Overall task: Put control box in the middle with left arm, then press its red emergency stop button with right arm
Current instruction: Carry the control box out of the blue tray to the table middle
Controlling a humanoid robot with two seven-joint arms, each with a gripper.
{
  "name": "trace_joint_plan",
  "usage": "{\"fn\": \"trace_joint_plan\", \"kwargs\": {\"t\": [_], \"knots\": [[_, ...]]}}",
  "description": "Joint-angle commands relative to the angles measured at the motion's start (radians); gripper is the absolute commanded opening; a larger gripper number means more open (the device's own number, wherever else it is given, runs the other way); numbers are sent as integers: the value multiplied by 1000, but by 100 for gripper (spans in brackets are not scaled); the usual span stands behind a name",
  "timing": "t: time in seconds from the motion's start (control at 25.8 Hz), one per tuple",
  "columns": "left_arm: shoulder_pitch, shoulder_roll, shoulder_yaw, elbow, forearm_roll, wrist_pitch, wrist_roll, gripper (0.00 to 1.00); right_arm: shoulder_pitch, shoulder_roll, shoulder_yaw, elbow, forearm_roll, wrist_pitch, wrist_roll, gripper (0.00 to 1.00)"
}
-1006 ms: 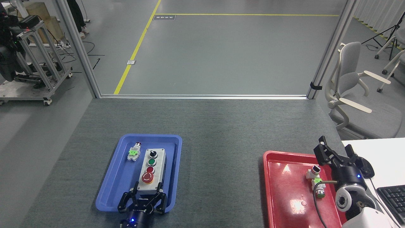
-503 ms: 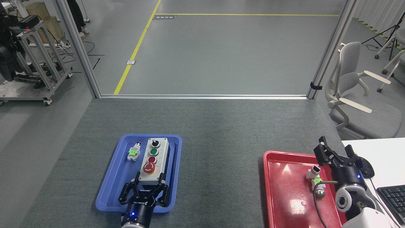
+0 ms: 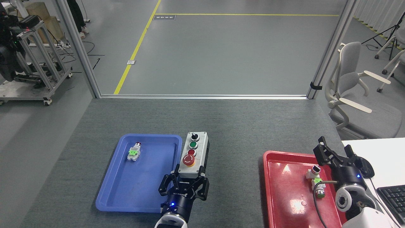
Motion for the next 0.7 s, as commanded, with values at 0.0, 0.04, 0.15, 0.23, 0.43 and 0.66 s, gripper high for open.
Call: {"fn": "trace_joint_plan", "kwargs": {"t": [0.0,0.04,0.15,0.23,0.43,0.66], "knots": [[-18,-8,-114,3,10,107,-24,0,0,0,0,0,0,0,1,100],[-20,-8,-128,3,19,113,-24,0,0,0,0,0,0,0,1,100],[-31,-9,-151,51,71,105,-14,0,3,0,0,0,0,-2,1,100],[-61,-9,-195,98,84,102,-7,0,3,0,0,0,0,-2,1,100],[-152,-11,-244,249,188,104,78,0,3,-1,-3,0,-6,-3,-1,100],[-169,-11,-259,299,251,248,148,0,3,0,-1,0,-4,-8,-2,100]]}}
